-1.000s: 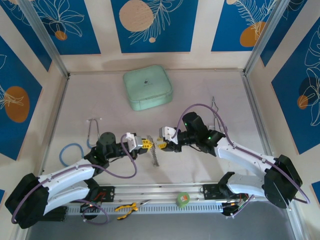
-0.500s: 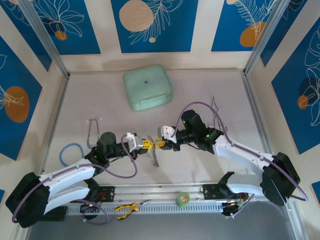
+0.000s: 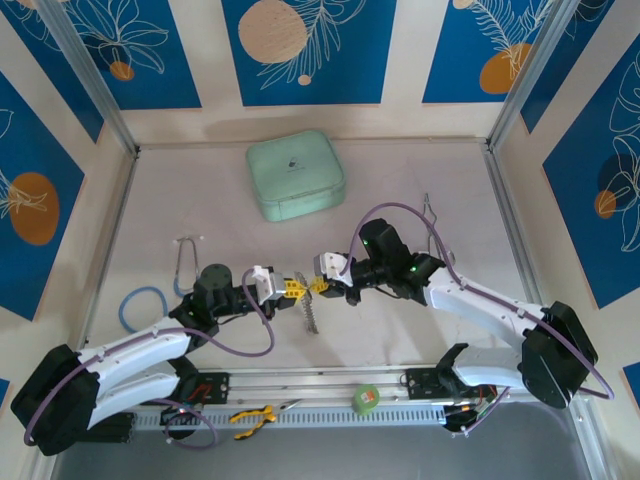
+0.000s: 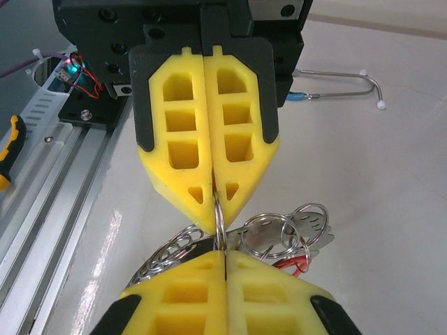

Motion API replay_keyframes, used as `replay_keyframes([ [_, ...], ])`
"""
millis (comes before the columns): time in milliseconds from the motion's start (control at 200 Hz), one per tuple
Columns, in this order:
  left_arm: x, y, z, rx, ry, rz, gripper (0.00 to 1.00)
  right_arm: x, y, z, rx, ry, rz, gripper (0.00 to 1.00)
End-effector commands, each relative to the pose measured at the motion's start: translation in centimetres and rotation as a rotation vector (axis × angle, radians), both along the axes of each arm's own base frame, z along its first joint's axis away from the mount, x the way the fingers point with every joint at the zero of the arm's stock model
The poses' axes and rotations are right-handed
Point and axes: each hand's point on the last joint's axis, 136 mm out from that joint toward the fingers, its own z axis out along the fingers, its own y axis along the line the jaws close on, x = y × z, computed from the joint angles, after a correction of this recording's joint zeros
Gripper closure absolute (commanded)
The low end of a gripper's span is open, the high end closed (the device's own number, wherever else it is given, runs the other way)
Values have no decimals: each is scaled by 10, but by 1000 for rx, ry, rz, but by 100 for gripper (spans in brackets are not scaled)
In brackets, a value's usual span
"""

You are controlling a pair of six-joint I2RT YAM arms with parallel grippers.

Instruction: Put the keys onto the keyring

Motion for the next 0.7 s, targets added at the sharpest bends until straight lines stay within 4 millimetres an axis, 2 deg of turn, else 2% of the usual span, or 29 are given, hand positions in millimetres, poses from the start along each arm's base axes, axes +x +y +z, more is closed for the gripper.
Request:
replay_keyframes([
  [0,-6,-4,18,-50,-58,-40,100,0,1,7,2,-2,17,98],
  [250,-7,-4,21,-62,-63,-52,100,3,0,-10,-42,17,-5,100],
  [340,-8,-4,22,-68,-66,-56,100,1,5,-11,-37,25,-1,93],
  [535,-8,-4,21,-69,-63,-57,100,0,4,4,29,4,-6,77],
  [695,-9,-4,21,-68,-62,-58,100,-5,3,14,72,8,14,75],
])
